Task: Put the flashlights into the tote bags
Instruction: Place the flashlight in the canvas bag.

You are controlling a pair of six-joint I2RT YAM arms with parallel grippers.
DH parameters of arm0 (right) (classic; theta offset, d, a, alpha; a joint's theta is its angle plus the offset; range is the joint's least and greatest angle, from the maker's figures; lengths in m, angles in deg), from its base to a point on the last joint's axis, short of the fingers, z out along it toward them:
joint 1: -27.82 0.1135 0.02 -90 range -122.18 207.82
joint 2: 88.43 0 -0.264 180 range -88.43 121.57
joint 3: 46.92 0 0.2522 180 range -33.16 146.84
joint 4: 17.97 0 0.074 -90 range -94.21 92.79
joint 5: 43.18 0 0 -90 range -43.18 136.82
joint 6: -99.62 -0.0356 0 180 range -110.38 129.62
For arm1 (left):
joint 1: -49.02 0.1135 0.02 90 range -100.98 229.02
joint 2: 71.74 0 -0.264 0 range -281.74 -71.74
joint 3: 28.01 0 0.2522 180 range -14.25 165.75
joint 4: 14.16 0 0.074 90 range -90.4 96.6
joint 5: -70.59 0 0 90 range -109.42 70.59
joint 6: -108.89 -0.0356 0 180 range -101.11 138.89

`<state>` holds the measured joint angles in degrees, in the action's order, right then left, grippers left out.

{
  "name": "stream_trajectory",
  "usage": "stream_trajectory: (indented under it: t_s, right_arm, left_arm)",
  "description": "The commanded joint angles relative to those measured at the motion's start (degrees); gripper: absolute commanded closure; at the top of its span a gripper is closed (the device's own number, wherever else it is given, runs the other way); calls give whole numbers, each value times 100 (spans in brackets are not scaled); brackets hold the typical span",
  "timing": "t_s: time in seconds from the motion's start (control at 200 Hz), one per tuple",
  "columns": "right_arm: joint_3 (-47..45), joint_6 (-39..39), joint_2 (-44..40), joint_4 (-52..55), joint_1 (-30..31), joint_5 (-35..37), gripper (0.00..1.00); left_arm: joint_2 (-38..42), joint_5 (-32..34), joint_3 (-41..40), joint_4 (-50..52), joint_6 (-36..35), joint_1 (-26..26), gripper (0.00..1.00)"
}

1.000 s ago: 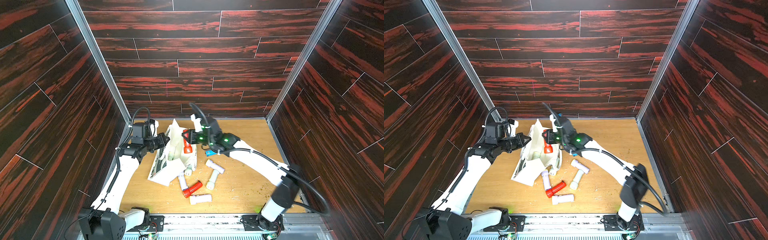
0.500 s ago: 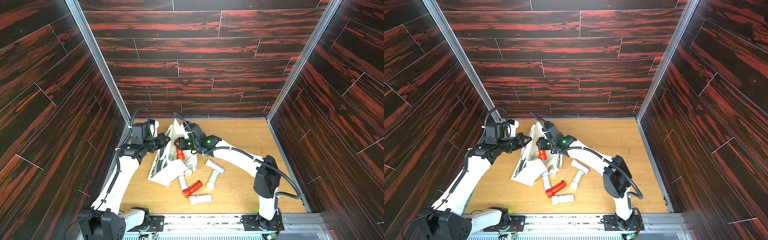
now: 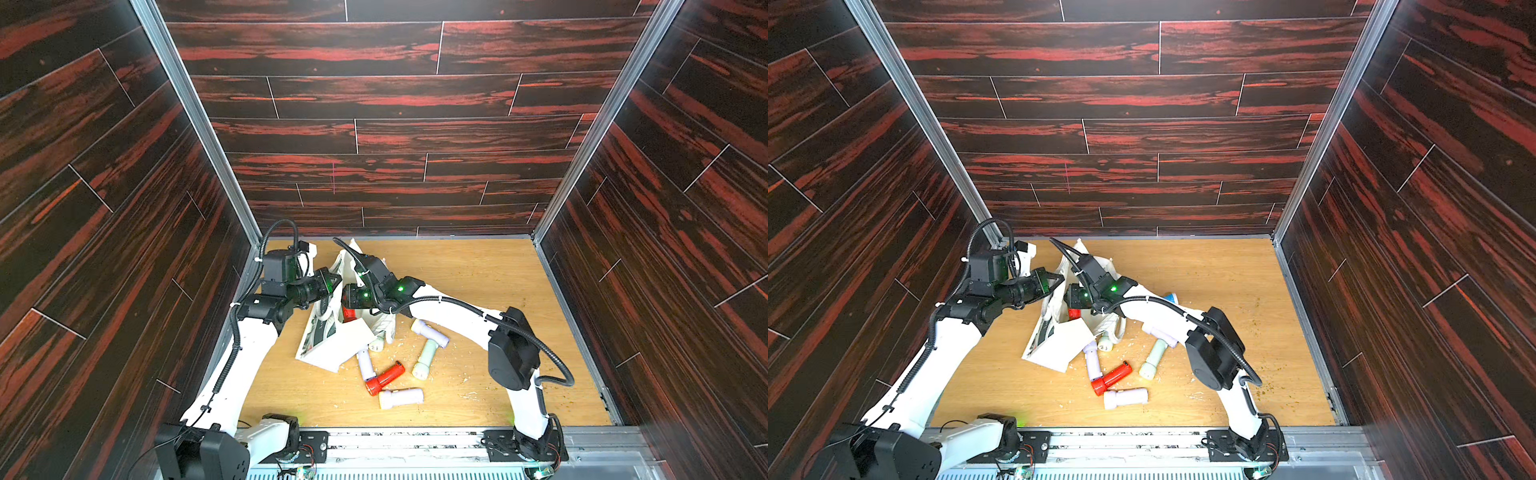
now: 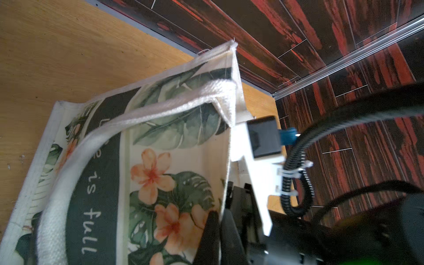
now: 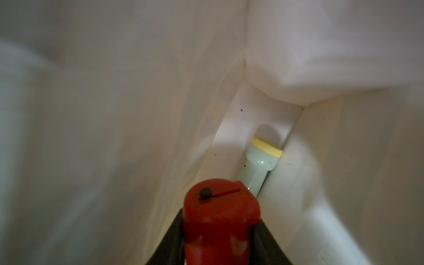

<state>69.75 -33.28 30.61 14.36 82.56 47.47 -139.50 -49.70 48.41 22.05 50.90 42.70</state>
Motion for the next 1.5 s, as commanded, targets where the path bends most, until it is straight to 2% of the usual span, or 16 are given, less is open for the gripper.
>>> stream_trajectory:
  t_s: [0.0, 0.621, 1.238, 1.498]
  right_arm:
    - [161, -323, 274, -95, 28, -130, 100]
    - [119, -1124, 811, -530, 19, -621, 100]
    - [221, -1483, 1402, -3, -50, -627, 100]
    - [271, -1439, 1418, 33, -60, -628, 71]
  left_arm:
    - [241, -201, -94, -411, 67, 26, 100]
    - [264, -415, -227, -680, 97, 27, 100]
    - [275, -416, -226, -616, 8, 27, 100]
    - [264, -400, -203, -545, -19, 31, 100]
